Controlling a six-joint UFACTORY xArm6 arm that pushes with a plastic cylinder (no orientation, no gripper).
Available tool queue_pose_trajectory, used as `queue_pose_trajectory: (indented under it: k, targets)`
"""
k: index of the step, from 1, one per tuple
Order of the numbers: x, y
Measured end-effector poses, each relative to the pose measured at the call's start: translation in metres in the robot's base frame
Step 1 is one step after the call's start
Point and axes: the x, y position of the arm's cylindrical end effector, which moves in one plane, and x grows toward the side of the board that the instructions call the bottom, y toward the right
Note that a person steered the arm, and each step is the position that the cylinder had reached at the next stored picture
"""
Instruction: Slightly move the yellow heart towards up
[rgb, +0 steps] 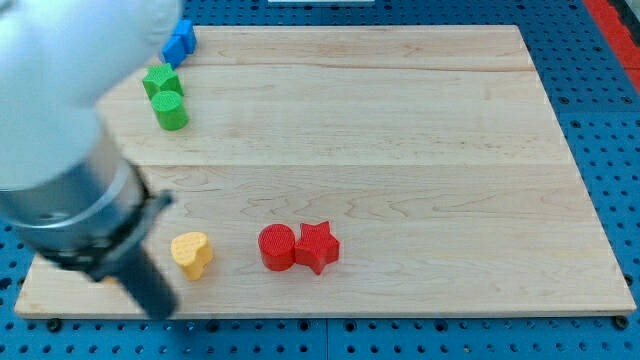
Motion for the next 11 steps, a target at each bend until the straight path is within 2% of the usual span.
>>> queue_pose_trajectory:
  k: [4,6,10,11]
  targets:
    - [-0.020,0.002]
    - [-0.016,-0.017]
    - [-0.024,-0.018]
    - [-0.002,-0.028]
